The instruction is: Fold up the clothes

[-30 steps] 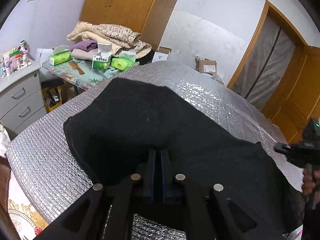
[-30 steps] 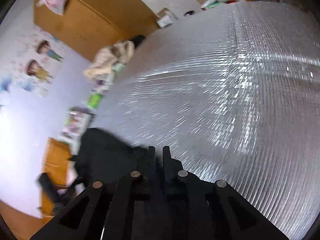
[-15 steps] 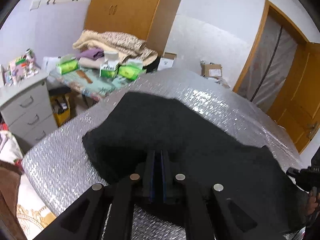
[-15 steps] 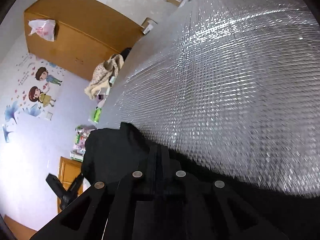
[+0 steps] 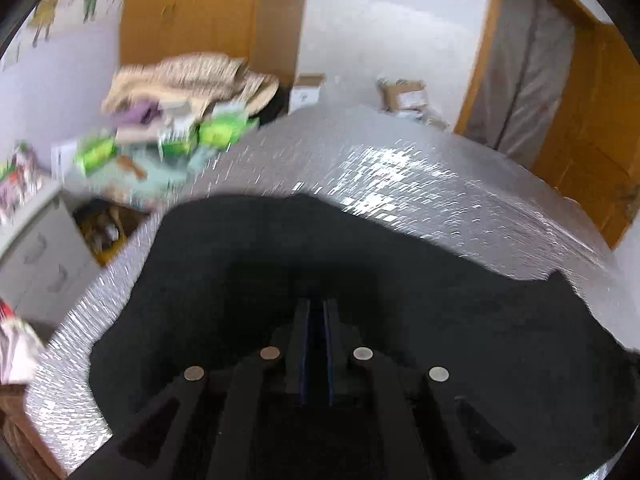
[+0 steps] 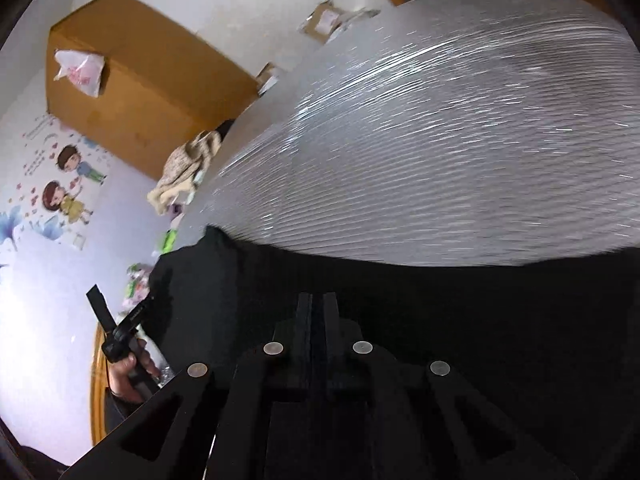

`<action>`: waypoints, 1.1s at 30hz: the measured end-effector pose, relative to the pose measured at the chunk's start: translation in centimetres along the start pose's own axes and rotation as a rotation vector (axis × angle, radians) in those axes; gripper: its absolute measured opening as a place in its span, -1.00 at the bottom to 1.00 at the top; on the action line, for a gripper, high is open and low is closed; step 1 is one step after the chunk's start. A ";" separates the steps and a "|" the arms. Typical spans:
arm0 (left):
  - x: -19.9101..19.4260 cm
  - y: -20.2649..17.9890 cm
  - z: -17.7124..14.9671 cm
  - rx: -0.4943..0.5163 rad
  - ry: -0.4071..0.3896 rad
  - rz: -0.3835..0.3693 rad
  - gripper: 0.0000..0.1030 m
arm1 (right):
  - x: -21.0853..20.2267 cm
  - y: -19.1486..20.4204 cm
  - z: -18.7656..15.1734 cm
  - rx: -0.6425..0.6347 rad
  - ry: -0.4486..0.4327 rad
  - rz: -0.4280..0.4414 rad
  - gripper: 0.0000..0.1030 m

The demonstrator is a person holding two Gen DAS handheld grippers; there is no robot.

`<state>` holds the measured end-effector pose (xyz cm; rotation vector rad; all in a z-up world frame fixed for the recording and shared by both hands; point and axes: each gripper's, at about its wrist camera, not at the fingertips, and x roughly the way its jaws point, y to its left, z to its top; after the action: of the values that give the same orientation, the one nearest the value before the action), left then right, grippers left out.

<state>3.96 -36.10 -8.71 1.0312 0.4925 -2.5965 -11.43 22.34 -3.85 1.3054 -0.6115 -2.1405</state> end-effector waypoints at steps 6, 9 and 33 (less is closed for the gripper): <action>-1.6 -0.3 -0.4 0.004 -0.035 0.022 -0.86 | -4.8 -4.7 -0.7 0.090 -0.103 -0.069 -0.84; -2.8 -0.4 -1.4 0.005 -0.060 0.024 -0.86 | -6.8 -6.0 -1.6 0.105 -0.144 -0.097 -0.73; -7.2 2.9 -3.3 -0.102 -0.163 0.097 -0.91 | -7.1 -5.5 -1.8 0.024 -0.220 -0.086 -0.84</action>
<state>12.06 -36.26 -6.51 0.7825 0.5157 -2.5150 -8.37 30.98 -3.51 1.1357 -0.6808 -2.3745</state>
